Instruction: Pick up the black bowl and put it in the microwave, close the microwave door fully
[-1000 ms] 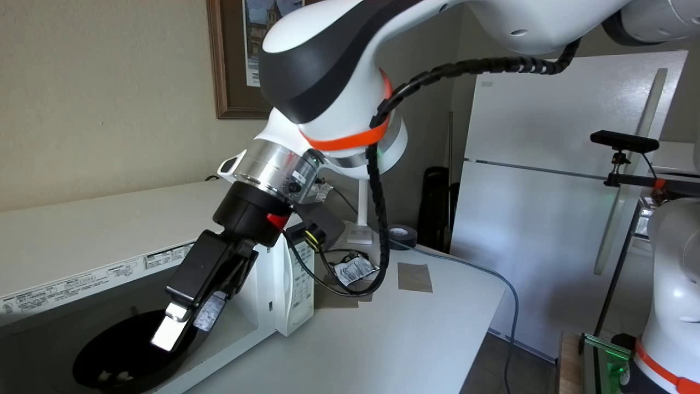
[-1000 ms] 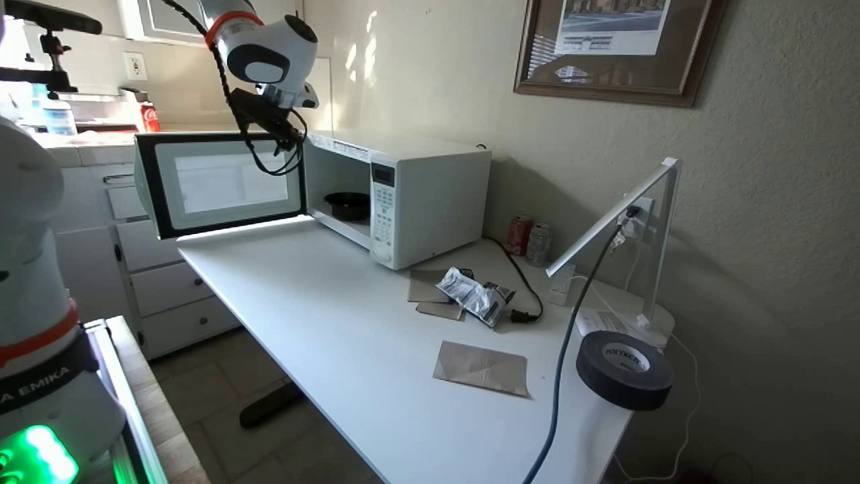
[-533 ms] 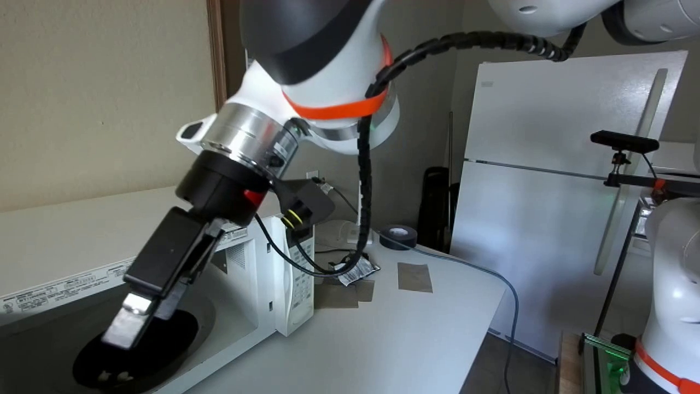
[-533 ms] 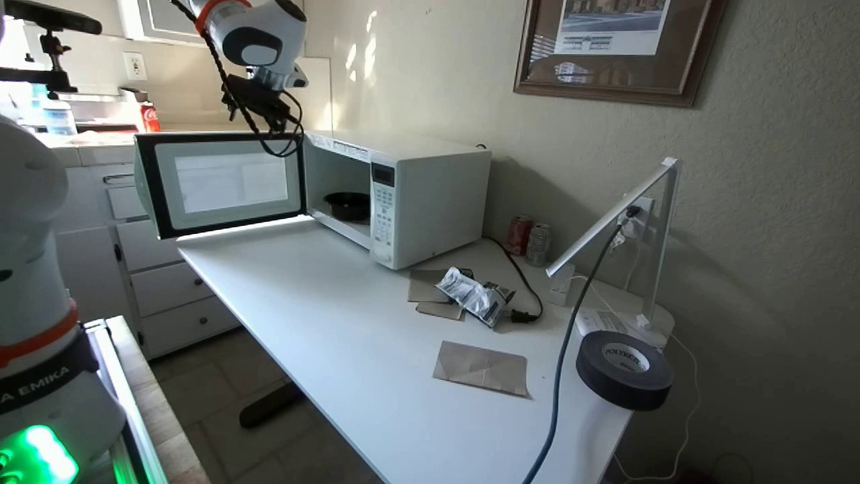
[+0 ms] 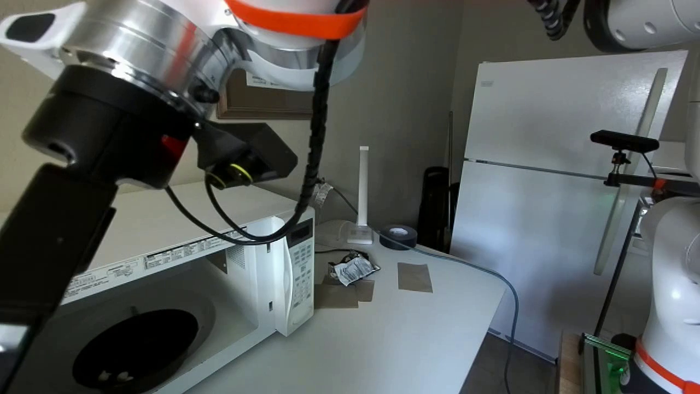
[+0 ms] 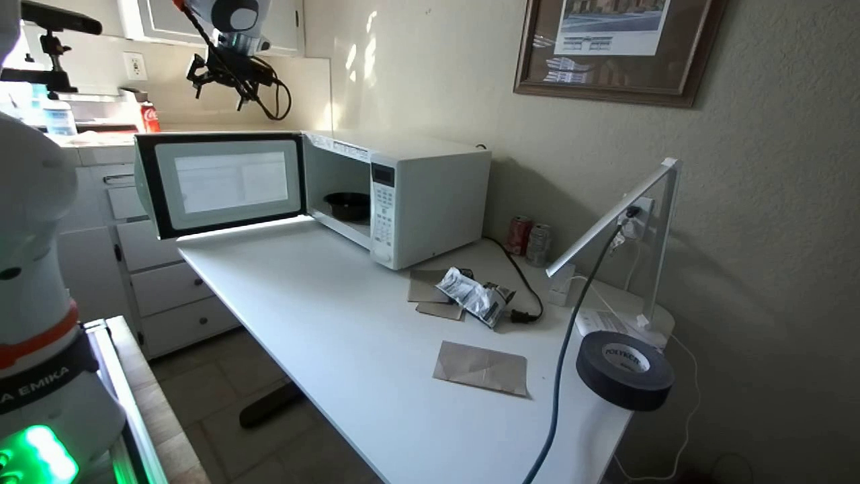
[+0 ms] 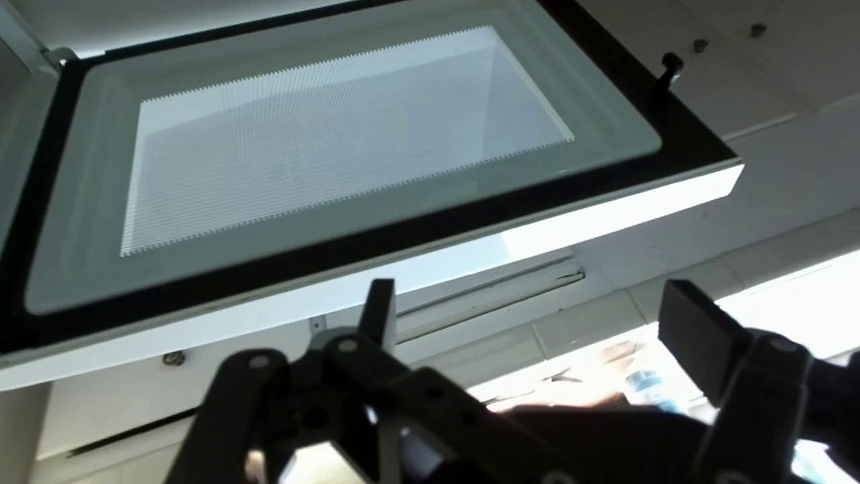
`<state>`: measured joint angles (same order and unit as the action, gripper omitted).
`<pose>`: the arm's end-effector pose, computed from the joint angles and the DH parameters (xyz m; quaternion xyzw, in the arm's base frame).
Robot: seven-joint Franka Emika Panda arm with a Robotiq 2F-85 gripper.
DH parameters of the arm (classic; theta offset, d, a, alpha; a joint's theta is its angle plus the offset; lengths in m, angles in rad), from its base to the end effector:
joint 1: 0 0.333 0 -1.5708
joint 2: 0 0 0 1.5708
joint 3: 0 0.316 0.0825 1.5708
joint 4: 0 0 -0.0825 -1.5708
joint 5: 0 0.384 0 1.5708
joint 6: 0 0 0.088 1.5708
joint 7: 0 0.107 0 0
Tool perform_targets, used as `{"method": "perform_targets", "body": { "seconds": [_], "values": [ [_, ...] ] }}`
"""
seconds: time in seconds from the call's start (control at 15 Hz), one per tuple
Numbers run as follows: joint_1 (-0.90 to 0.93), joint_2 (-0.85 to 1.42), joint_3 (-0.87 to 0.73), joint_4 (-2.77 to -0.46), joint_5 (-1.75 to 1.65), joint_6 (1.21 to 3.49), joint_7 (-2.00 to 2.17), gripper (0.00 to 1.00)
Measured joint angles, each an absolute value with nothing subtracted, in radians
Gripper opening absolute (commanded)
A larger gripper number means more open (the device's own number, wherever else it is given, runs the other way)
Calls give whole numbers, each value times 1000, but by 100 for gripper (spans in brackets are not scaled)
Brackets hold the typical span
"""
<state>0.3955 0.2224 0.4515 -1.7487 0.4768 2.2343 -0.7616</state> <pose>0.4338 0.4799 0.4867 -0.7518 -0.5953 -0.1225 0.2557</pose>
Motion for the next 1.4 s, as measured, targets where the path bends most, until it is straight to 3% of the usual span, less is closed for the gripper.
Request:
{"method": "perform_targets", "body": {
  "seconds": [0.47, 1.4],
  "values": [
    [457, 424, 475, -1544, 251, 2184, -890, 100],
    [569, 639, 485, -1293, 179, 2184, -882, 100]
  ]
}}
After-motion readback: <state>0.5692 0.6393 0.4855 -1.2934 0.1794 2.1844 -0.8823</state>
